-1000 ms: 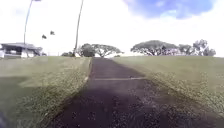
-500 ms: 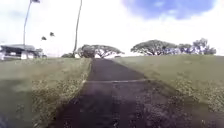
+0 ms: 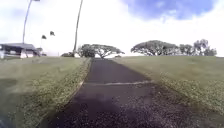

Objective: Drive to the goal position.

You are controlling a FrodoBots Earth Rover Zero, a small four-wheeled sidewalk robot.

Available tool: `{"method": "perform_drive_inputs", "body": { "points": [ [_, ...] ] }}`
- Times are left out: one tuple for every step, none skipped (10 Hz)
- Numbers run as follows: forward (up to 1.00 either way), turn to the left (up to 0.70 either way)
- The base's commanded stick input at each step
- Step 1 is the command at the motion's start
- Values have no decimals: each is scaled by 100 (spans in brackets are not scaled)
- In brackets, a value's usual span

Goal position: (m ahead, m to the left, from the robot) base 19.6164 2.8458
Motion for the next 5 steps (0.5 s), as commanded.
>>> {"method": "perform_drive_inputs", "body": {
  "points": [
    [50, 0],
    [50, 0],
    [50, 0],
    [50, 0],
    [50, 0]
  ]
}}
